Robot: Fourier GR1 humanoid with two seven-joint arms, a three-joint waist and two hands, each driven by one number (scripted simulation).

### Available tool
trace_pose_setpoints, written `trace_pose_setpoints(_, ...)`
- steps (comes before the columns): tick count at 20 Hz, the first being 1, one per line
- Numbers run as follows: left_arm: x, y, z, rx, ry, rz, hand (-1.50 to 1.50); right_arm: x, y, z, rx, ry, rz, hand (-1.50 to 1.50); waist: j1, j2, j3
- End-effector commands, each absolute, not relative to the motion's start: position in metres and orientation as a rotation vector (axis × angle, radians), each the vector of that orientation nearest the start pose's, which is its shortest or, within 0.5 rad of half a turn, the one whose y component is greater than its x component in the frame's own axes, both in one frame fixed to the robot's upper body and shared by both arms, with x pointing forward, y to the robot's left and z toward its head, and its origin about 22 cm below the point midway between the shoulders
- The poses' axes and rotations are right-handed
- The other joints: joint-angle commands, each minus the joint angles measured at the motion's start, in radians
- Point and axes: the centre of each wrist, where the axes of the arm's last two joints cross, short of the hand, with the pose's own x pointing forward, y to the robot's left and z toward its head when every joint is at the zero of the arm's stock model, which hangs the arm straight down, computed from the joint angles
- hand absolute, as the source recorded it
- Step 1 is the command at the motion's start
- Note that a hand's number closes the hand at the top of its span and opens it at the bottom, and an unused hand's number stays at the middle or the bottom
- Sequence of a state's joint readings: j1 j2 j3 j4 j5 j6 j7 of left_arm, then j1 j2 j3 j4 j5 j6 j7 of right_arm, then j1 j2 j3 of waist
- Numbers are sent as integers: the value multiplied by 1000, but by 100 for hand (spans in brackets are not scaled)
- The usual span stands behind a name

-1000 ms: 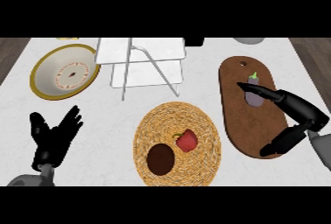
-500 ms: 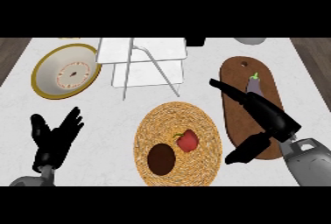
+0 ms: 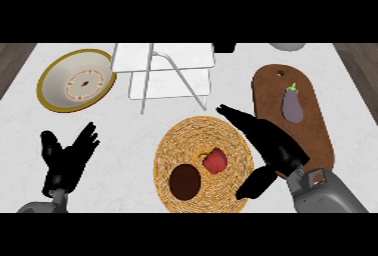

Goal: Pick the bell pepper from the placemat and place it in the tiered shelf

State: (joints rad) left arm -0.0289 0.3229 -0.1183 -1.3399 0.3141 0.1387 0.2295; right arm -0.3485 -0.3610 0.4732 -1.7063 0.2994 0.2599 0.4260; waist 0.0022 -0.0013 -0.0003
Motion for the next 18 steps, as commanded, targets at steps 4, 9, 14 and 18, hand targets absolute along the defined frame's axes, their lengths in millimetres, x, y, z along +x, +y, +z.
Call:
trace_pose_setpoints(4,250,307,-24,88,-1106,40,0,251,-138,72,-327,-1325,1199,-150,-3,1,0)
trace_pose_setpoints(9,252,298,-44,91,-1106,45,0,251,-136,73,-397,-1331,1170,-150,-4,1,0)
trace_pose_setpoints(14,253,279,-30,93,-1110,32,0,262,-140,55,-415,-1320,1166,-150,-1,1,0)
trace_pose_setpoints(18,234,301,-33,94,-1119,56,0,234,-120,63,-415,-1326,1164,-150,-2,0,0)
